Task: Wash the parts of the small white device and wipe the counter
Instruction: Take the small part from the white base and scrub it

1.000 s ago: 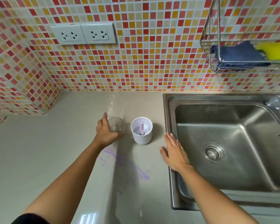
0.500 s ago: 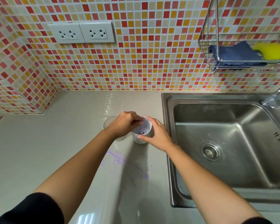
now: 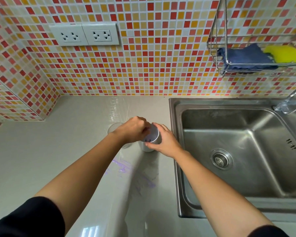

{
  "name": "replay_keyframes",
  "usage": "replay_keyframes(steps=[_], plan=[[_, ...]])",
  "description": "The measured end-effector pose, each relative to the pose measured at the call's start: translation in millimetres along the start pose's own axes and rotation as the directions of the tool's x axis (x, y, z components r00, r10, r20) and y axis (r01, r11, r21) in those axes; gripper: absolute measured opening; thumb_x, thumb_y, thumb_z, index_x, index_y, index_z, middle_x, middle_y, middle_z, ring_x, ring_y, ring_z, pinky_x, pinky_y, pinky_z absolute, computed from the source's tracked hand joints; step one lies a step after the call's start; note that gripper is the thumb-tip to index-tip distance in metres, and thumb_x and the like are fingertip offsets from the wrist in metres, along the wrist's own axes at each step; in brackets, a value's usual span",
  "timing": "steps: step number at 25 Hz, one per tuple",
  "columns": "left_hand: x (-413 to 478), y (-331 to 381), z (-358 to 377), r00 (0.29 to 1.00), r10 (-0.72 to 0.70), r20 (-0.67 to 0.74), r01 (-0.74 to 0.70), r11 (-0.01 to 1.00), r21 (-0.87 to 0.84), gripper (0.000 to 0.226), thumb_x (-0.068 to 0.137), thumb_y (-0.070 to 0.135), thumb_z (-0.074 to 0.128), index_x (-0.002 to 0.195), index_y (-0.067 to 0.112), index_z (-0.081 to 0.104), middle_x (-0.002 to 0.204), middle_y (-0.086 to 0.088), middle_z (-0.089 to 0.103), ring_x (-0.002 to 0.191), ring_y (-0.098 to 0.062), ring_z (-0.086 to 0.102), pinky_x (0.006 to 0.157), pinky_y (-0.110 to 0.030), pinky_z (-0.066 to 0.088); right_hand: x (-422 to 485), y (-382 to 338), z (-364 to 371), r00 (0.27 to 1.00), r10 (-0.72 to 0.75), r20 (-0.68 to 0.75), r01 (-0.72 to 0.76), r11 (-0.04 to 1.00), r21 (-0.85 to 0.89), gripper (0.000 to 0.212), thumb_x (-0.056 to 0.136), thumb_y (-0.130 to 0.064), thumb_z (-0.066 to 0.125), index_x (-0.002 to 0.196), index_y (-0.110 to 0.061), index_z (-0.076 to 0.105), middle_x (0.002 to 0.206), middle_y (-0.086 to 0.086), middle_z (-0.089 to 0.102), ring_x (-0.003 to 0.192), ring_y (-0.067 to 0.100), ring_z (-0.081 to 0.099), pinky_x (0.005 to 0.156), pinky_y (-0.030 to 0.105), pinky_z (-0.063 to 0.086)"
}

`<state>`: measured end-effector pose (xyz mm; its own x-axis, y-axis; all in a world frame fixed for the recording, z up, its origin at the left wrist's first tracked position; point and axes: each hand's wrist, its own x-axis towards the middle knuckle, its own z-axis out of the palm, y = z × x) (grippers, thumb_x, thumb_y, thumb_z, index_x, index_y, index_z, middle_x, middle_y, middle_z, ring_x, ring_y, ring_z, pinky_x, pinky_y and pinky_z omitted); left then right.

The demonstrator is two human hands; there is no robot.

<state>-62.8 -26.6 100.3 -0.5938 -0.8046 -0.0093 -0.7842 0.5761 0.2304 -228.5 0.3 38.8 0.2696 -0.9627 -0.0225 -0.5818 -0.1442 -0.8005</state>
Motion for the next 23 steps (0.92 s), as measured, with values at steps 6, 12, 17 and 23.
replay_keyframes(steps=[6,12,17,23], plan=[[6,6,-4,0.993,-0.115,-0.013,0.116,0.992,0.042,0.028,0.095,0.024,0.05,0.094,0.003,0.068,0.086,-0.012,0.069,0.072,-0.023,0.057,0.068,-0.032,0.049,1,0,0,1.0,0.011,-0.003,-0.011,1.0,-0.014,0.084,0.073,-0.04,0.075,0.142,-0.02,0.032,0.142,-0.004,0.038,0.128,0.013,0.038,0.097,0.019,0.03],[9,12,-40,0.974,-0.172,-0.146,0.166,0.985,-0.052,0.029,0.09,0.03,0.06,0.096,0.005,0.072,0.088,-0.01,0.072,0.073,-0.022,0.063,0.067,-0.03,0.052,-13,0,-10,1.0,0.001,0.01,-0.002,0.994,0.111,0.097,0.073,-0.045,0.074,0.147,-0.027,0.014,0.153,-0.008,0.019,0.136,0.007,0.023,0.107,0.027,0.025],[28,50,-41,0.923,-0.301,-0.24,0.206,0.913,-0.353,0.031,0.086,0.037,0.063,0.092,0.008,0.074,0.081,-0.003,0.07,0.063,-0.011,0.057,0.056,-0.018,0.044,-32,-5,-89,0.639,-0.053,-0.767,0.222,0.968,0.118,0.038,0.089,-0.034,0.046,0.113,-0.007,0.057,0.104,-0.005,0.053,0.086,-0.002,0.052,0.076,0.015,0.042],[77,136,-19,0.972,-0.176,-0.158,0.089,0.89,-0.447,0.027,0.087,0.037,0.062,0.087,0.012,0.073,0.072,-0.001,0.067,0.06,-0.008,0.058,0.056,-0.017,0.042,-22,-16,-274,0.205,-0.325,-0.923,0.084,0.946,-0.314,0.018,0.089,-0.014,0.047,0.098,0.0,0.056,0.096,0.009,0.053,0.085,0.029,0.055,0.074,0.038,0.046]])
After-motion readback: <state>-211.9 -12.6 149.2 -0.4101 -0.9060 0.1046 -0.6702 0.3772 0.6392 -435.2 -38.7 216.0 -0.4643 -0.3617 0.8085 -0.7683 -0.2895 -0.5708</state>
